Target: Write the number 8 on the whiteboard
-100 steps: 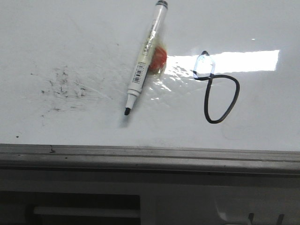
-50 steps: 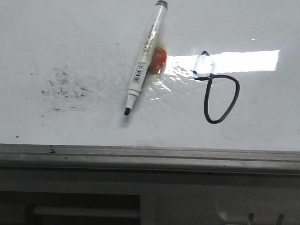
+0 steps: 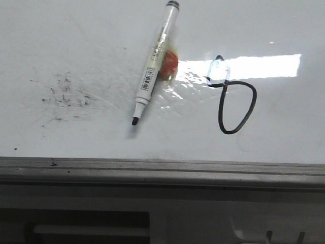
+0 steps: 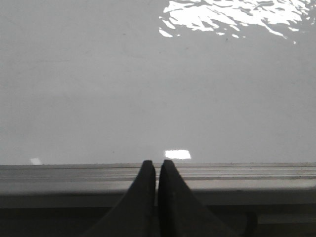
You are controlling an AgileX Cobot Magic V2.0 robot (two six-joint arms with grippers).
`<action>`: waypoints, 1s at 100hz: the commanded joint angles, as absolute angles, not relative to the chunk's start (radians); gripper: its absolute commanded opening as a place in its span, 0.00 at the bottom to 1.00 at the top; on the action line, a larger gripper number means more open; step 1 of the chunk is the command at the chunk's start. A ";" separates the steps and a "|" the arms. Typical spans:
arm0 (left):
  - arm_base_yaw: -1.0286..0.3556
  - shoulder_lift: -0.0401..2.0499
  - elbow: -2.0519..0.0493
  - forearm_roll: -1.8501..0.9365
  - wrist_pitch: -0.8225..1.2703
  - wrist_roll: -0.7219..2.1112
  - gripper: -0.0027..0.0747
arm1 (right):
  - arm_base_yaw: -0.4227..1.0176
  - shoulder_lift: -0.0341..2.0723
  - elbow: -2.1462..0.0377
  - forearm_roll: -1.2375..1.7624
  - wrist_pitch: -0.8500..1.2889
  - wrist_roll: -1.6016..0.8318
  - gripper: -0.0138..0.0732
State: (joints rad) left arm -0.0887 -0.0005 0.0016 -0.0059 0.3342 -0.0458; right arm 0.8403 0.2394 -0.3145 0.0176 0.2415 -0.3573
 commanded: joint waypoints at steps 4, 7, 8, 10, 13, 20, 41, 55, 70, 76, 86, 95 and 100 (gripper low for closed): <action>-0.087 -0.030 0.033 -0.017 0.286 -0.053 0.01 | 0.682 0.248 -0.262 0.006 -0.009 -0.357 0.09; -0.087 -0.030 0.033 -0.017 0.286 -0.053 0.01 | 0.637 0.248 -0.245 0.006 -0.043 -0.357 0.09; -0.087 -0.030 0.033 -0.017 0.286 -0.053 0.01 | 0.626 0.248 -0.238 0.006 -0.050 -0.357 0.09; -0.087 -0.030 0.033 -0.017 0.286 -0.053 0.01 | 0.593 0.248 -0.228 0.006 -0.062 -0.357 0.09; -0.087 -0.030 0.033 -0.017 0.286 -0.053 0.01 | 0.551 0.248 -0.217 0.006 -0.069 -0.357 0.09; -0.087 -0.030 0.033 -0.017 0.286 -0.053 0.01 | 0.455 0.248 -0.194 0.006 -0.069 -0.346 0.09; -0.087 -0.030 0.033 -0.017 0.286 -0.053 0.01 | 0.255 0.244 -0.084 0.006 -0.118 -0.257 0.09; -0.087 -0.030 0.033 -0.017 0.286 -0.053 0.01 | 0.211 0.244 -0.005 0.006 -0.137 -0.189 0.09; -0.087 -0.030 0.033 -0.017 0.286 -0.053 0.01 | 0.210 0.244 0.024 0.000 -0.082 -0.157 0.09; -0.087 -0.030 0.033 -0.017 0.286 -0.053 0.01 | 0.206 0.244 0.024 0.000 -0.072 -0.157 0.09; -0.087 -0.030 0.033 -0.017 0.285 -0.053 0.01 | 0.193 0.244 0.024 -0.005 -0.067 -0.155 0.09; -0.087 -0.030 0.033 -0.017 0.285 -0.053 0.01 | 0.171 0.237 0.024 -0.005 -0.043 -0.155 0.09; -0.087 -0.030 0.033 -0.017 0.285 -0.053 0.01 | 0.155 0.216 0.024 -0.012 -0.014 -0.155 0.09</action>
State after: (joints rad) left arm -0.0887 -0.0005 0.0016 -0.0076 0.3342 -0.0458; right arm 0.1801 0.2303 0.0115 0.0068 0.0210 -0.1589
